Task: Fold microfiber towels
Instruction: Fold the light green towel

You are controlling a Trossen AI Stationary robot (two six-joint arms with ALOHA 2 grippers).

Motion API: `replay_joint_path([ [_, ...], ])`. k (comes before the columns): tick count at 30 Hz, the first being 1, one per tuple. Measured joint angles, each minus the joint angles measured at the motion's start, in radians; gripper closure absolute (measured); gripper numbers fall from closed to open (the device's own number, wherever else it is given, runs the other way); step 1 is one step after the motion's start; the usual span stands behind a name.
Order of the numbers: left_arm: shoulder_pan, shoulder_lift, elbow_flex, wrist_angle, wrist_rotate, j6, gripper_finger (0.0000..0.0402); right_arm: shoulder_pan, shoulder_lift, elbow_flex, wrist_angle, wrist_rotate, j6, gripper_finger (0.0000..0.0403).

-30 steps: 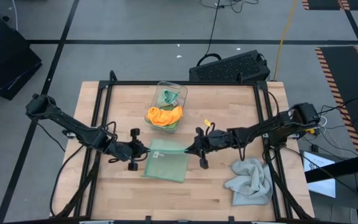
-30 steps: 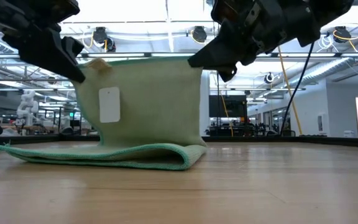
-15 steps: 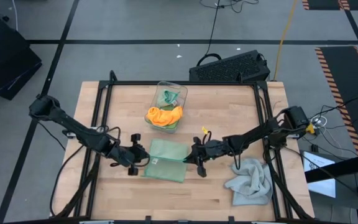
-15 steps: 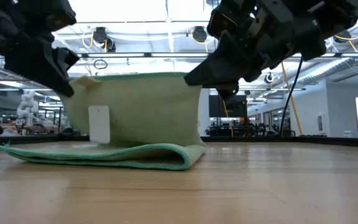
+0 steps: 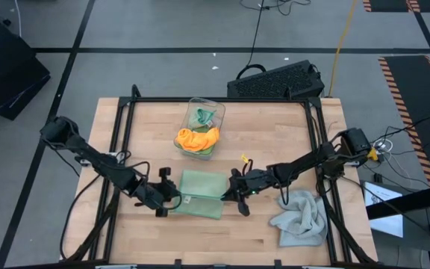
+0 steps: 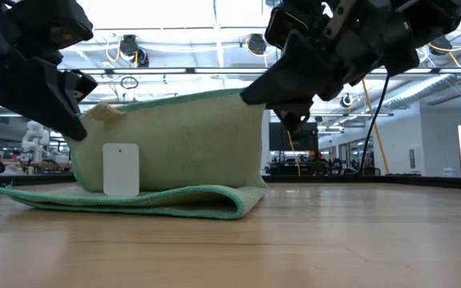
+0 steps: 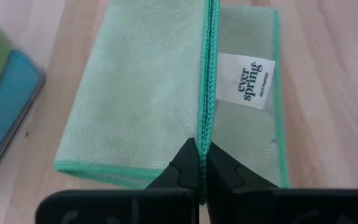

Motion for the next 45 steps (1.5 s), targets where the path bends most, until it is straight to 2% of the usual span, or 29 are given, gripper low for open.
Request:
replay_joint_path([
  [4, 0.001, 0.001, 0.002, -0.047, -0.015, -0.035, 0.039, 0.015, 0.034, 0.001, 0.02, 0.045, 0.021, 0.0401],
  [9, 0.0, 0.006, 0.001, -0.044, 0.008, 0.004, 0.0397, 0.029, 0.086, 0.018, 0.034, 0.036, 0.026, 0.0401],
  [17, 0.0, 0.007, -0.001, -0.032, 0.051, -0.006, 0.0385, 0.041, 0.13, 0.047, 0.029, -0.003, 0.022, 0.0398],
  [21, 0.0, 0.009, -0.005, -0.058, 0.061, -0.016, 0.039, 0.05, 0.129, 0.044, 0.022, -0.044, 0.021, 0.0374],
  [29, 0.0, 0.009, -0.004, -0.014, 0.064, -0.048, 0.0362, 0.067, 0.129, 0.045, 0.039, -0.023, -0.004, 0.0278],
  [32, 0.001, 0.009, -0.004, 0.052, 0.131, -0.045, 0.0351, 0.06, 0.129, 0.045, 0.041, -0.019, -0.01, 0.0258],
  [36, -0.001, 0.009, -0.002, 0.129, 0.23, -0.091, 0.0348, 0.046, 0.129, 0.046, 0.043, 0.005, -0.027, 0.0251],
  [42, -0.014, 0.009, -0.002, 0.094, 0.237, -0.126, 0.0346, 0.03, 0.129, 0.046, 0.039, 0.01, -0.057, 0.0255],
  [45, -0.013, 0.009, 0.001, 0.113, 0.237, -0.16, 0.0328, 0.026, 0.129, 0.046, 0.02, 0.06, -0.087, 0.0261],
])
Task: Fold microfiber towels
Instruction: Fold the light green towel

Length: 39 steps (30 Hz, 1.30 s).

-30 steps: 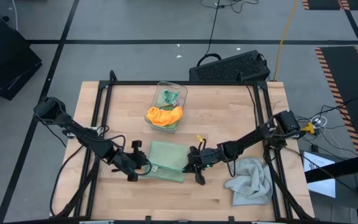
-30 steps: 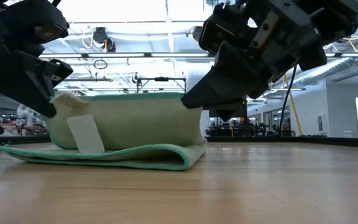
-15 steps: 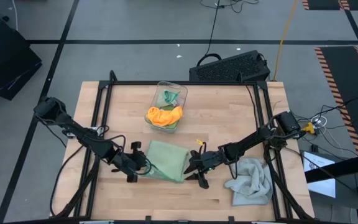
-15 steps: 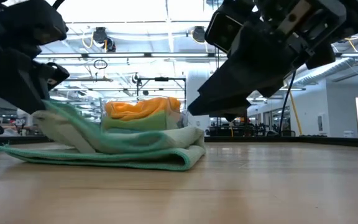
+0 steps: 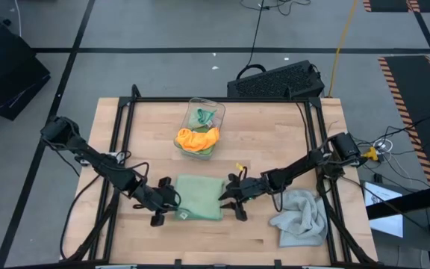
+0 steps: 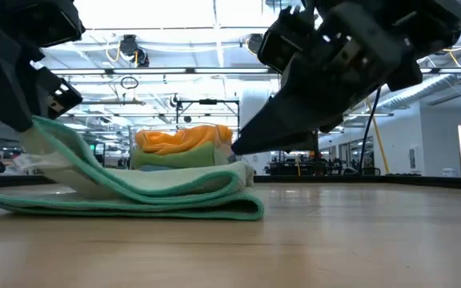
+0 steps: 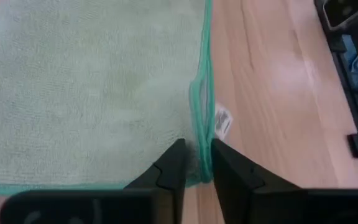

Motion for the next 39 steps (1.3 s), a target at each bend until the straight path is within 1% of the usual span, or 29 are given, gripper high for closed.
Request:
replay_joint_path([
  [4, -0.006, 0.0, 0.022, 0.023, 0.0, -0.025, 0.028, -0.001, 0.0, 0.0, -0.013, 0.056, -0.037, 0.0268],
  [8, -0.033, -0.009, 0.071, 0.027, -0.008, 0.032, 0.0231, -0.001, 0.01, 0.001, 0.13, 0.056, -0.048, 0.0276],
  [10, -0.043, -0.01, 0.086, 0.026, -0.051, 0.067, 0.0214, -0.001, 0.047, 0.004, 0.225, 0.056, -0.051, 0.0282],
  [12, -0.057, -0.009, 0.084, 0.009, -0.147, 0.073, 0.0205, 0.001, 0.102, 0.006, 0.302, 0.052, -0.03, 0.0292],
  [14, -0.06, -0.003, 0.072, 0.016, -0.25, 0.038, 0.0203, 0.006, 0.151, 0.026, 0.326, 0.051, -0.014, 0.0303],
  [16, -0.055, 0.028, 0.061, 0.019, -0.307, -0.01, 0.0209, 0.014, 0.193, 0.053, 0.327, 0.051, -0.027, 0.0316],
  [20, -0.053, 0.094, 0.05, 0.014, -0.348, -0.043, 0.0237, 0.026, 0.253, 0.088, 0.287, 0.052, -0.073, 0.0341],
  [22, -0.049, 0.118, 0.05, 0.008, -0.388, -0.042, 0.0251, 0.026, 0.265, 0.09, 0.256, 0.057, -0.066, 0.0352],
  [25, -0.022, 0.124, 0.05, 0.003, -0.444, -0.031, 0.0263, 0.026, 0.266, 0.095, 0.203, 0.053, -0.033, 0.0364],
  [27, 0.001, 0.114, 0.05, -0.015, -0.47, -0.027, 0.0263, 0.025, 0.265, 0.094, 0.192, 0.029, -0.026, 0.0368],
  [29, 0.032, 0.099, 0.05, -0.044, -0.476, -0.024, 0.0255, 0.025, 0.251, 0.093, 0.172, -0.005, -0.027, 0.0368],
  [32, 0.085, 0.094, 0.05, -0.084, -0.447, -0.01, 0.0232, 0.031, 0.202, 0.091, 0.078, -0.03, -0.044, 0.0359],
  [35, 0.131, 0.094, 0.05, -0.107, -0.392, -0.008, 0.0204, 0.032, 0.13, 0.089, -0.035, -0.031, -0.073, 0.0337],
  [39, 0.179, 0.099, 0.05, -0.114, -0.333, -0.009, 0.0176, 0.022, 0.021, 0.089, -0.141, -0.028, -0.092, 0.0296],
])
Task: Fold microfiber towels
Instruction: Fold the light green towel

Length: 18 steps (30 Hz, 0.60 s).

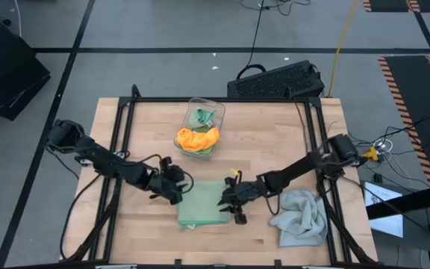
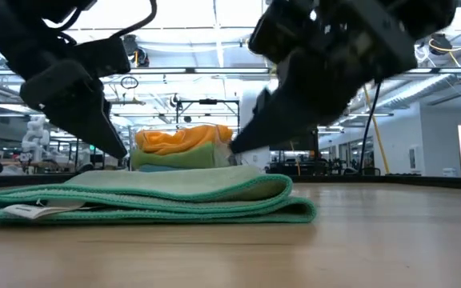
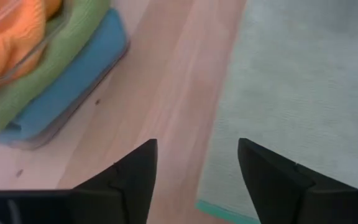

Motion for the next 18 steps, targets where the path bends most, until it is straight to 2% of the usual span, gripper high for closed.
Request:
replay_joint_path([
  [2, 0.009, 0.0, 0.0, 0.002, 0.023, -0.003, 0.017, -0.006, -0.057, 0.0, -0.068, 0.021, -0.002, 0.0275],
  [6, 0.011, 0.0, -0.008, 0.01, 0.05, -0.013, 0.0168, -0.033, -0.172, -0.002, -0.248, 0.137, 0.046, 0.0243],
  [8, 0.012, 0.0, -0.029, 0.035, 0.052, -0.029, 0.0167, -0.054, -0.212, -0.024, -0.275, 0.175, 0.077, 0.0231],
  [12, 0.014, 0.0, -0.098, 0.182, 0.071, -0.042, 0.0167, -0.104, -0.25, -0.092, -0.226, 0.179, 0.177, 0.0212],
  [18, 0.036, -0.001, -0.186, 0.327, 0.134, -0.06, 0.0168, -0.172, -0.213, -0.167, -0.068, 0.105, 0.253, 0.0181],
])
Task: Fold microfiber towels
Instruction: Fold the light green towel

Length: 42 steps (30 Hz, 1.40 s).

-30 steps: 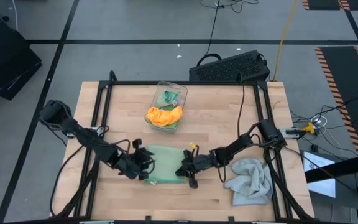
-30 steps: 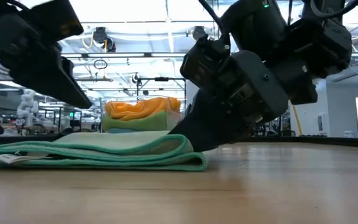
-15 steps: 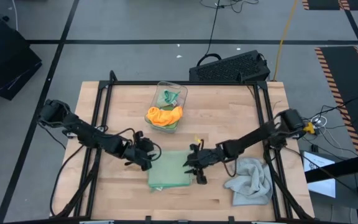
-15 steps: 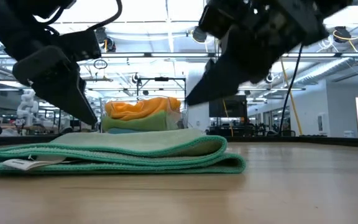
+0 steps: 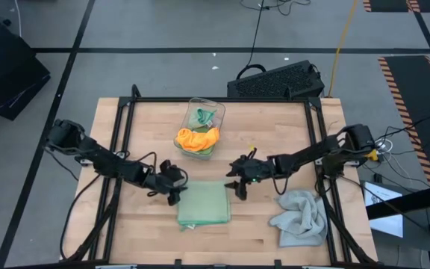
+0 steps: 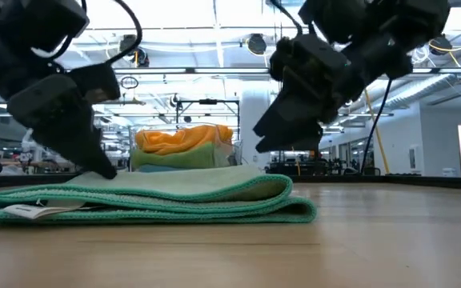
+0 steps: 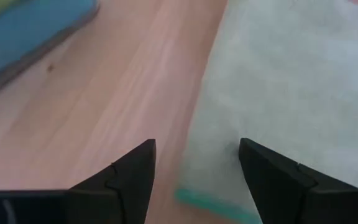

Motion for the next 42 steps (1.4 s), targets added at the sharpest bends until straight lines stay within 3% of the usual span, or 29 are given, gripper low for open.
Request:
replay_joint_path([
  [4, 0.02, 0.0, -0.047, 0.061, 0.024, -0.007, 0.0193, -0.031, 0.067, 0.0, 0.05, -0.002, 0.027, 0.0162],
  [10, 0.019, 0.0, -0.054, 0.092, 0.064, 0.049, 0.0291, -0.05, 0.155, 0.0, 0.148, -0.084, 0.041, 0.0155],
  [15, 0.019, 0.0, -0.054, 0.136, 0.067, 0.077, 0.0379, -0.046, 0.206, 0.0, 0.252, -0.165, 0.05, 0.0183],
  [17, 0.019, 0.0, -0.054, 0.148, 0.056, 0.076, 0.0392, -0.041, 0.224, 0.0, 0.277, -0.179, 0.05, 0.0209],
  [20, 0.019, -0.001, -0.054, 0.187, 0.084, 0.091, 0.0378, -0.04, 0.242, 0.0, 0.278, -0.182, 0.049, 0.0265],
  [26, 0.019, -0.003, -0.053, 0.286, 0.206, 0.09, 0.0311, -0.041, 0.249, 0.001, 0.255, -0.181, -0.044, 0.0389],
  [36, 0.02, -0.005, -0.053, 0.292, 0.114, 0.099, 0.0176, -0.041, 0.244, 0.008, 0.248, -0.183, -0.287, 0.0397],
  [42, 0.021, -0.065, -0.052, 0.26, 0.127, 0.106, 0.0134, -0.039, 0.192, 0.008, 0.216, -0.183, -0.35, 0.0391],
])
